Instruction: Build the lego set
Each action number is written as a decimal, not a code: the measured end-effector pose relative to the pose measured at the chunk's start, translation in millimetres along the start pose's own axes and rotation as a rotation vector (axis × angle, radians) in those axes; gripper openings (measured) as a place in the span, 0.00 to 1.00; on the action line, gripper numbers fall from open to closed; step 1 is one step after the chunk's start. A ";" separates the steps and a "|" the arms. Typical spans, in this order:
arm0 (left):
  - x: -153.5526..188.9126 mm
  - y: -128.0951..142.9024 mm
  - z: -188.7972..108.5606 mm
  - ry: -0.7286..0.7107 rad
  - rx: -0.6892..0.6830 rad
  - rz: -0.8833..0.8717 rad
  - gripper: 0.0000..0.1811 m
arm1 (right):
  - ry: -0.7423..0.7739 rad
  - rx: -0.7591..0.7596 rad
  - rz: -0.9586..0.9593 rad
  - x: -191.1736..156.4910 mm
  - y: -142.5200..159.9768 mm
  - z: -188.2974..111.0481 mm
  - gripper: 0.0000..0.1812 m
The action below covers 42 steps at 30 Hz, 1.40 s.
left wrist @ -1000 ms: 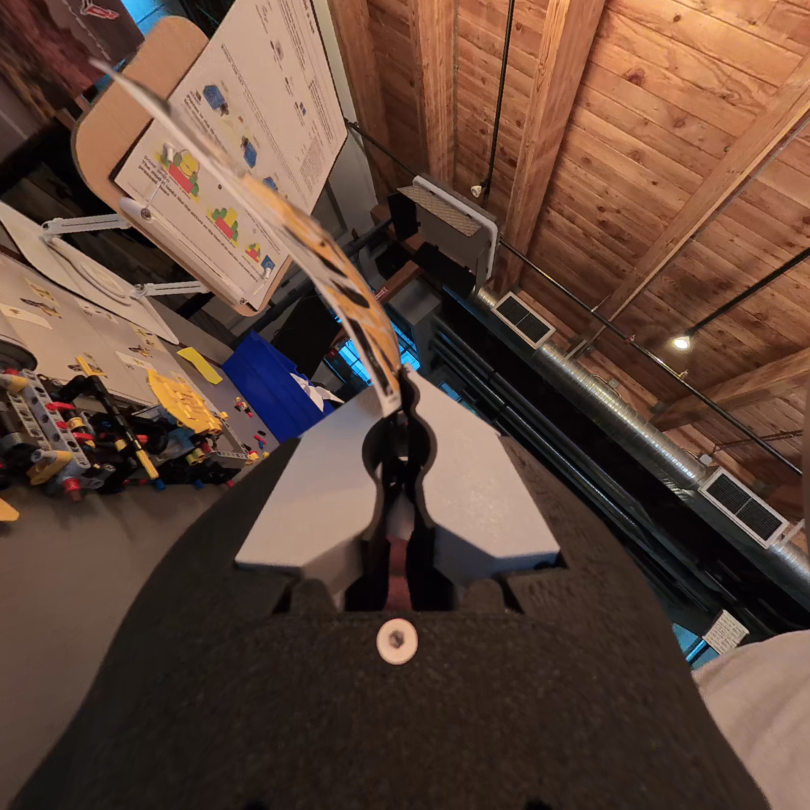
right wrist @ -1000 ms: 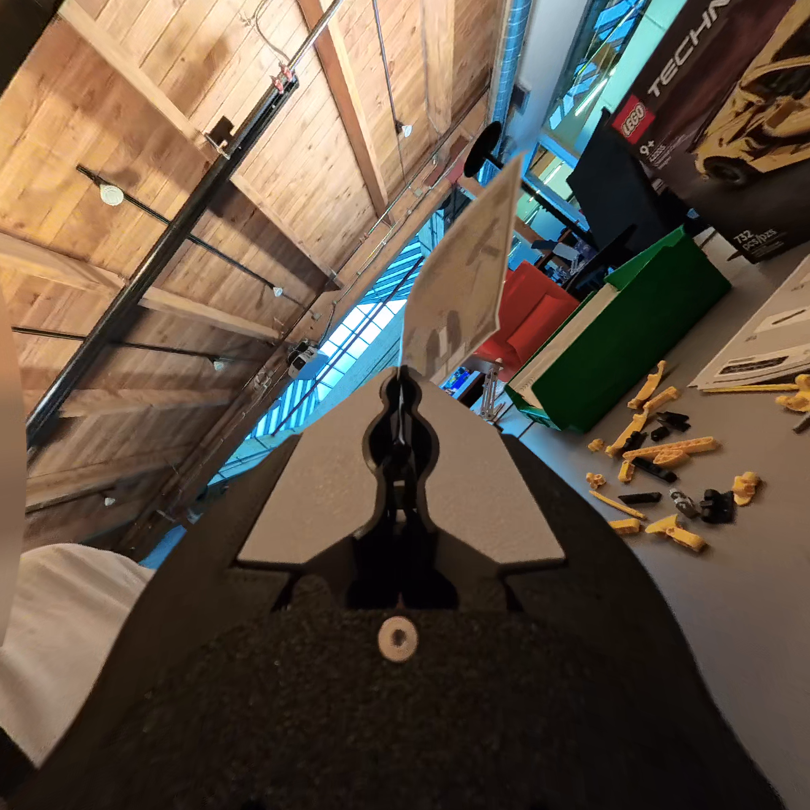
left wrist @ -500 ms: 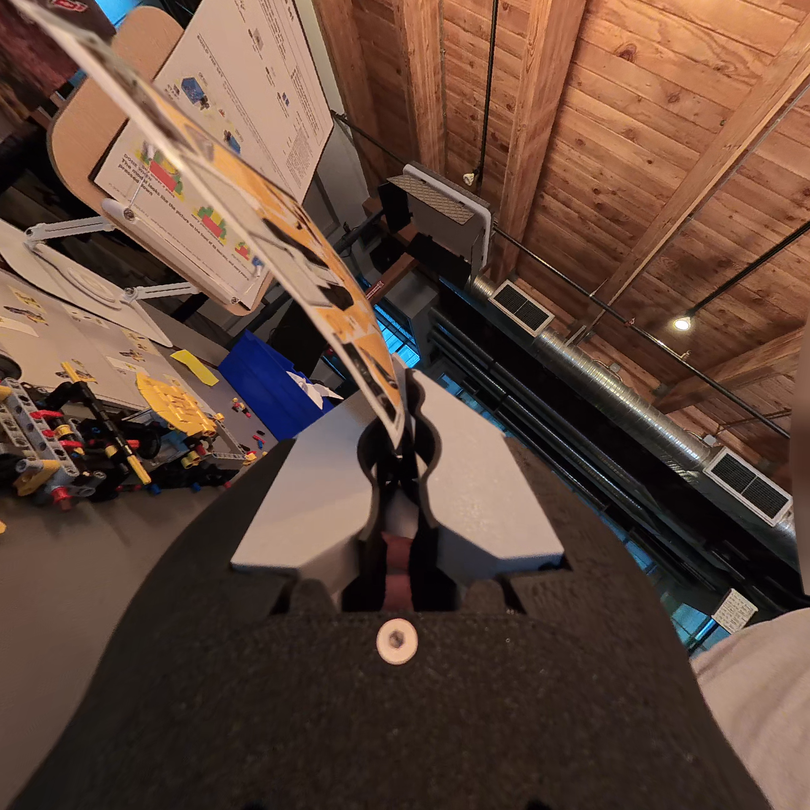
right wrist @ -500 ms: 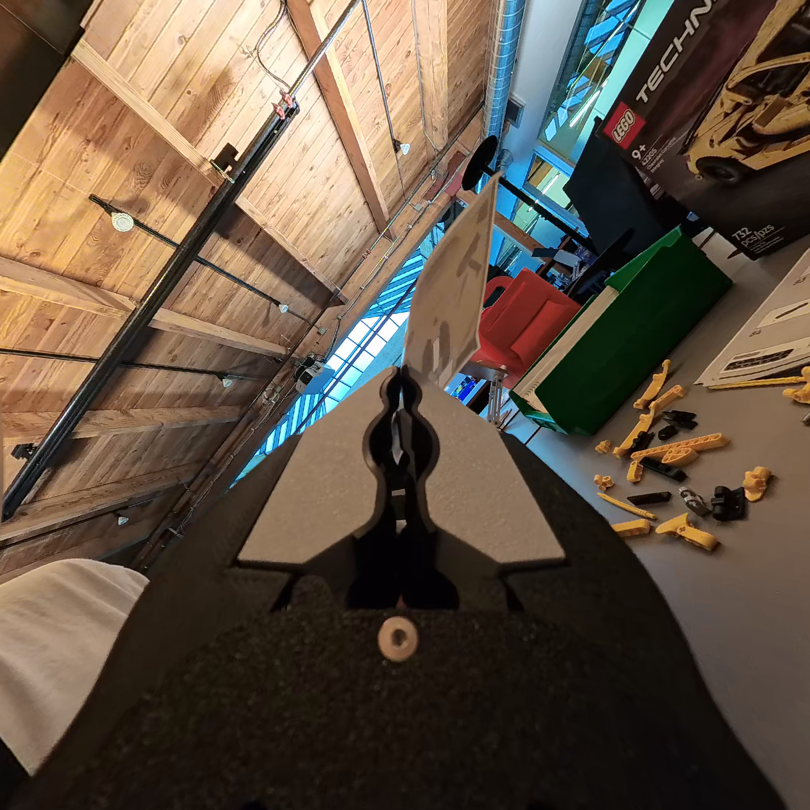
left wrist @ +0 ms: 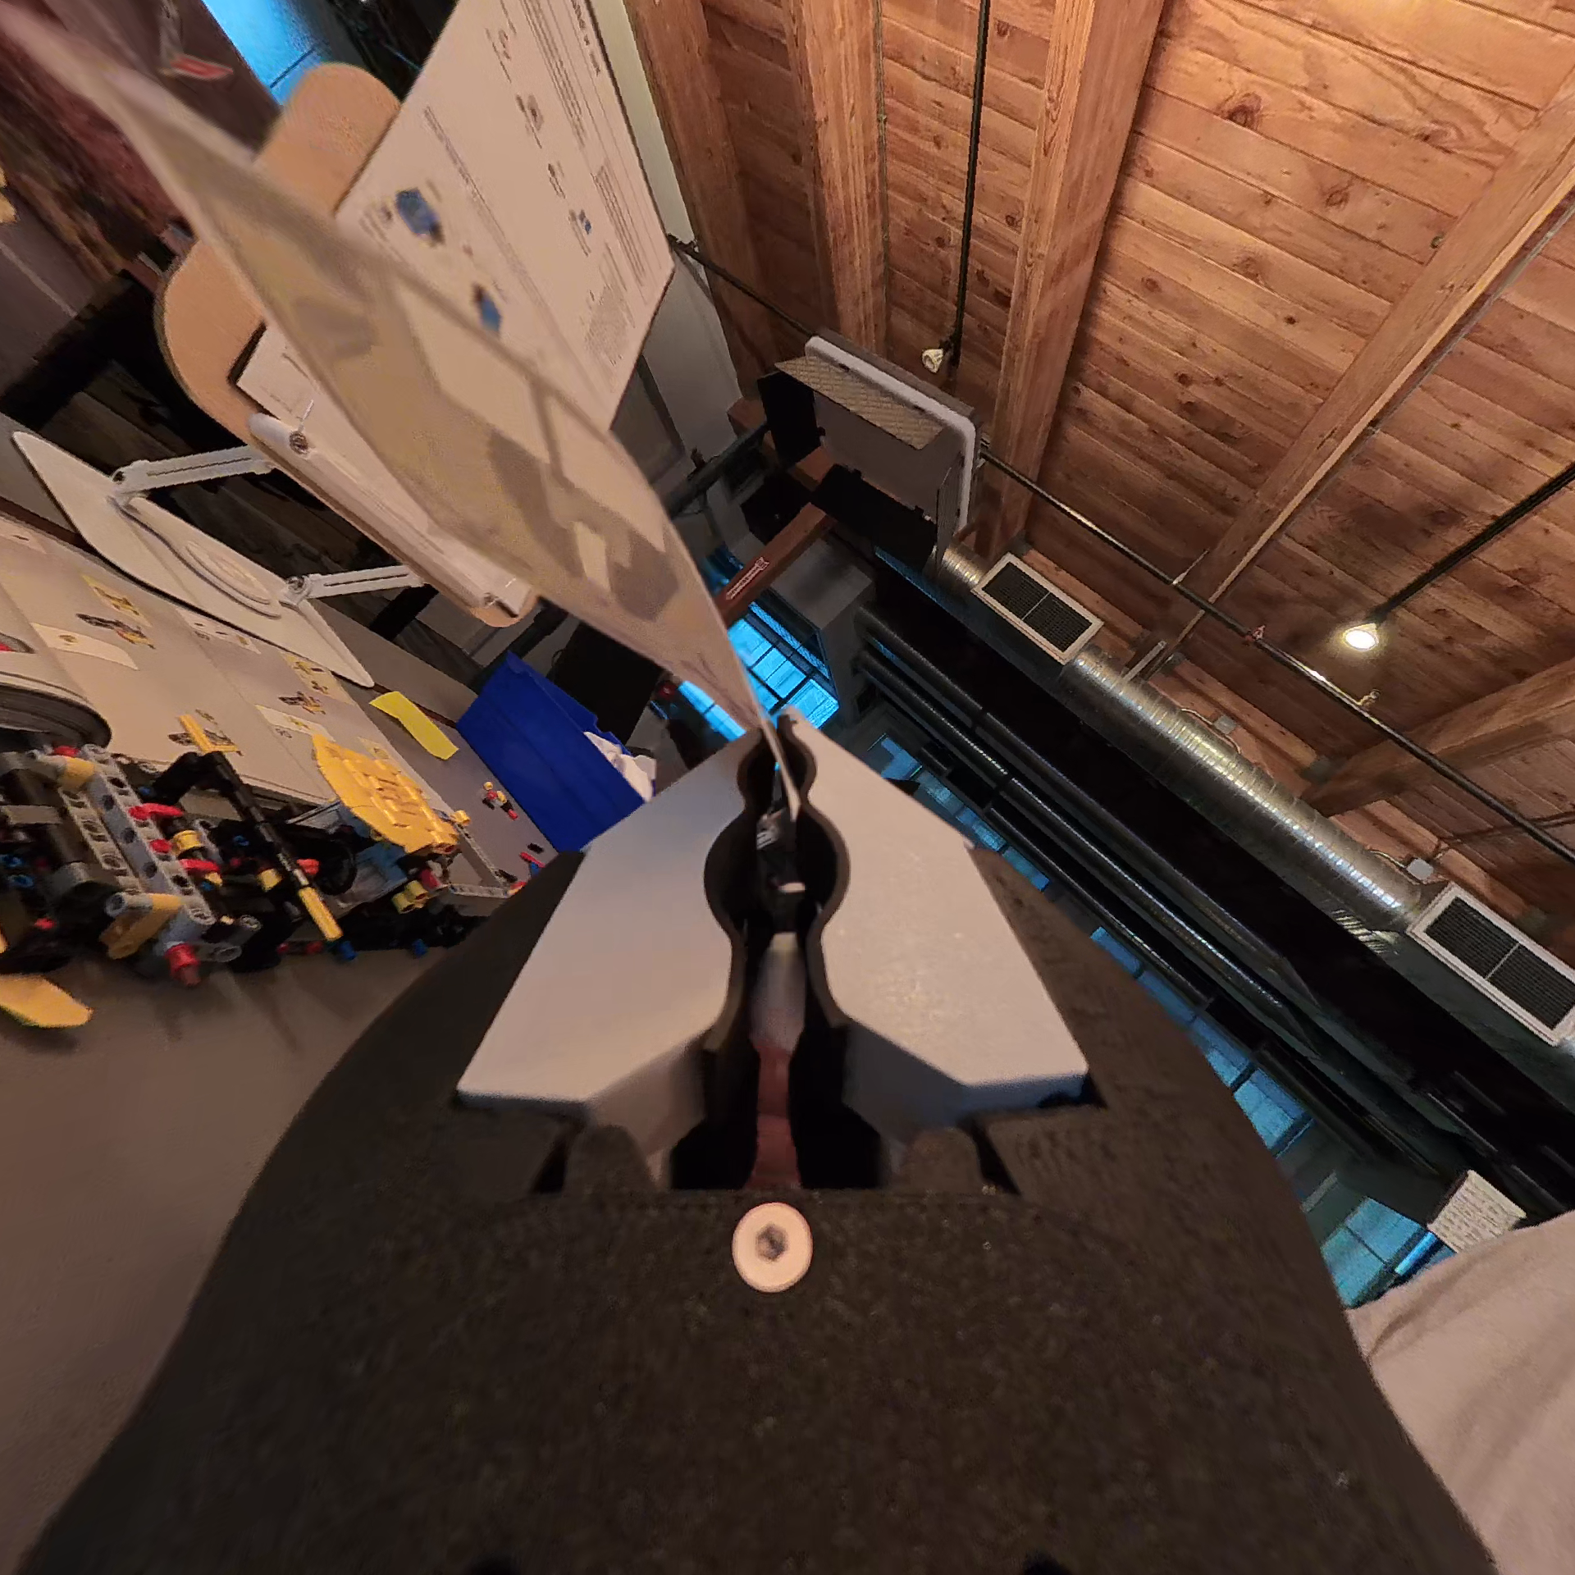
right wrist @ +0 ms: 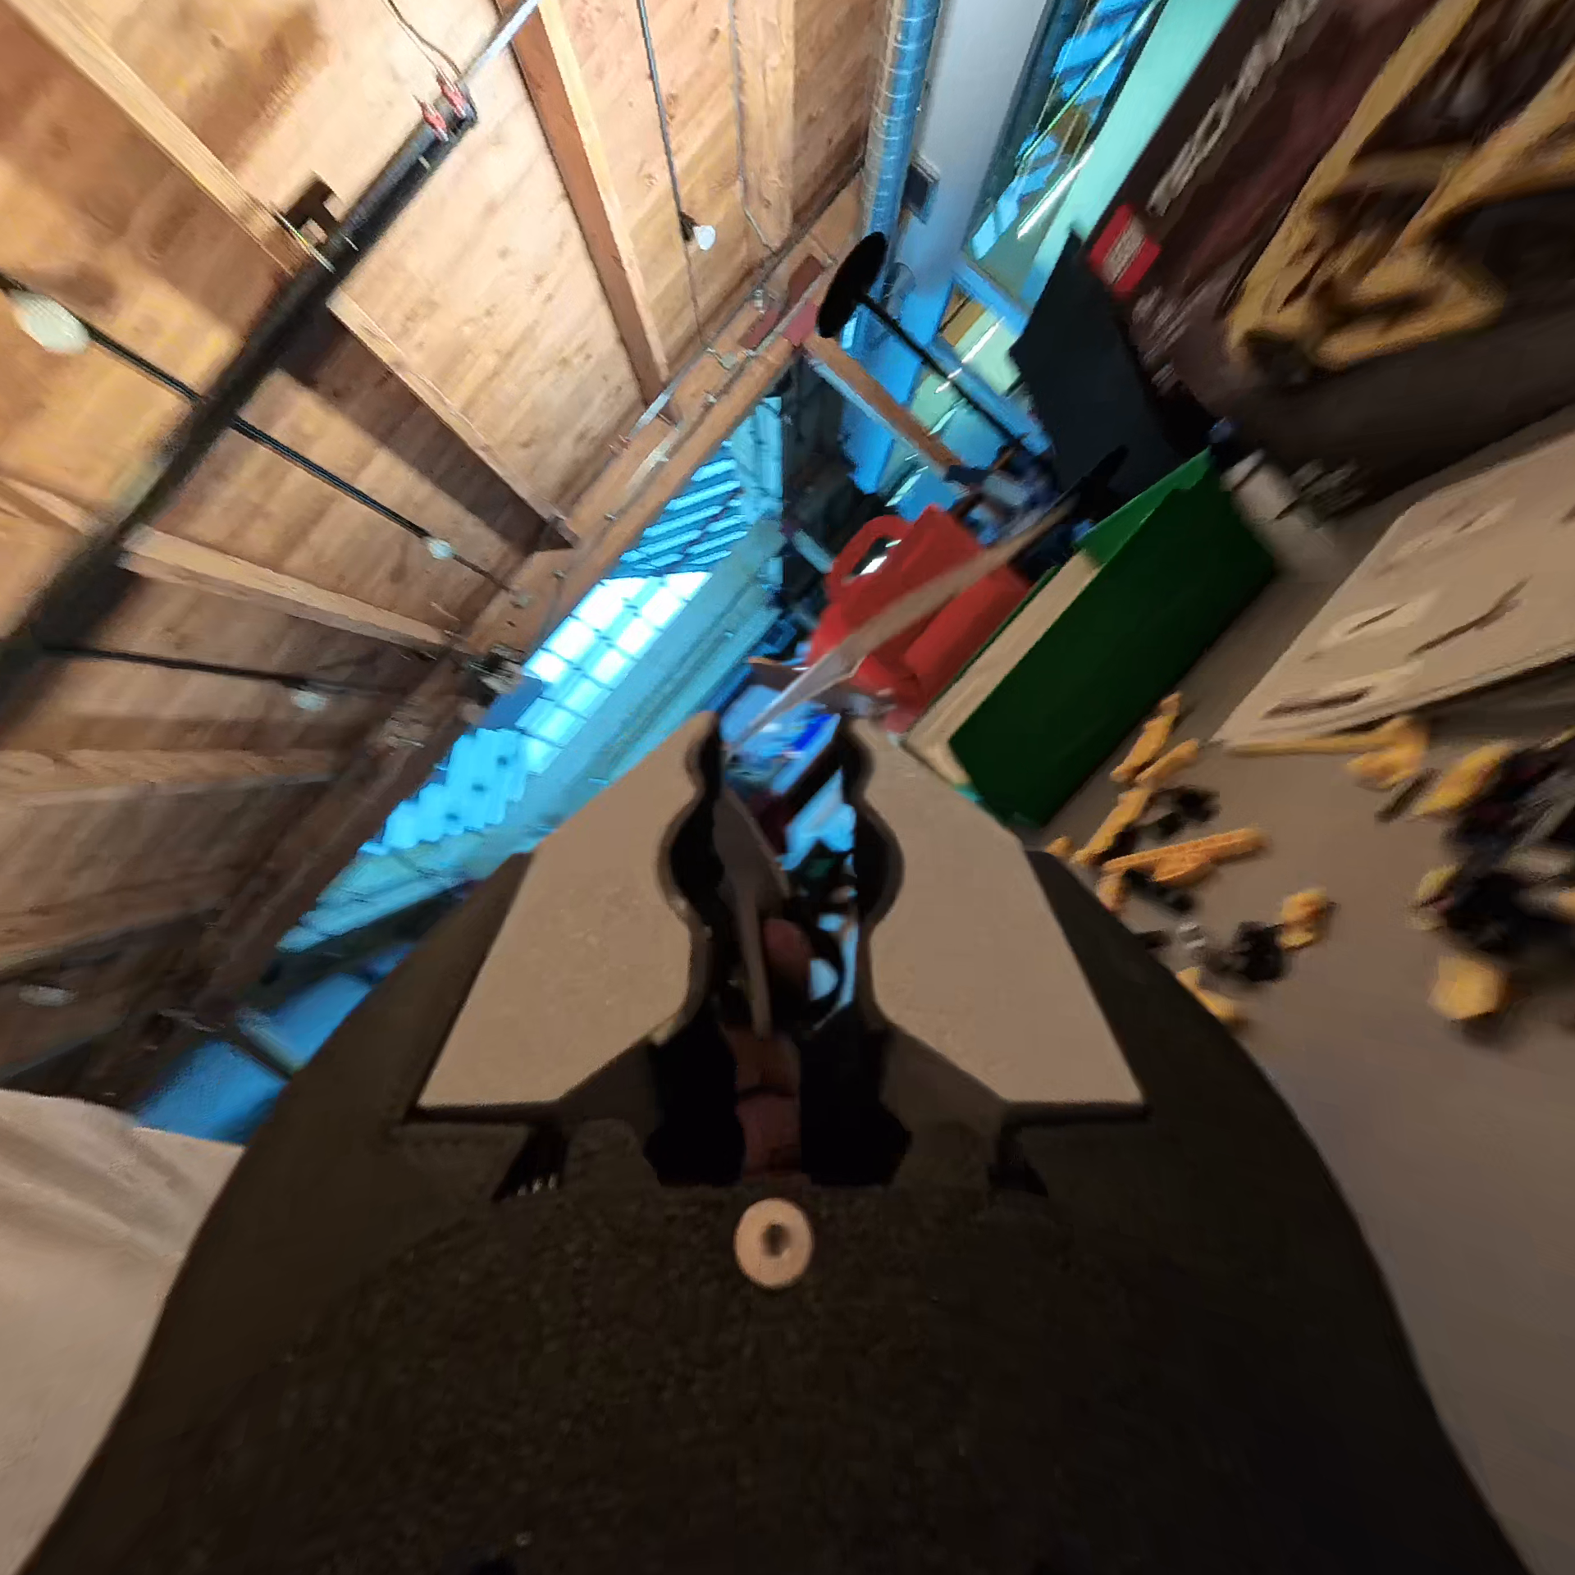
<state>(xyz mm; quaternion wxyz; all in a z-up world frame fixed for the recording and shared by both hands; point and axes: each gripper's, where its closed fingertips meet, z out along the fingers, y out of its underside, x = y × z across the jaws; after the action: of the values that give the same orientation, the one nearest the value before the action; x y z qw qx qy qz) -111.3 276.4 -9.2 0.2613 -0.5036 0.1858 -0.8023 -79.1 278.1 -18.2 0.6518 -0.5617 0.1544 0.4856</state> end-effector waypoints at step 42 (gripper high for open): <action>92.2 25.5 -12.9 0.485 -0.222 0.264 0.00 | -0.463 -0.476 -0.292 -104.0 39.8 -19.5 0.07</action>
<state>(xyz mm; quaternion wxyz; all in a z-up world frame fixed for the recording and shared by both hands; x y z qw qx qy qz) -149.9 200.6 36.6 0.2547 -0.2939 0.3931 -0.8332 -154.5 209.0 30.0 0.5831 -0.5889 -0.1965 0.5240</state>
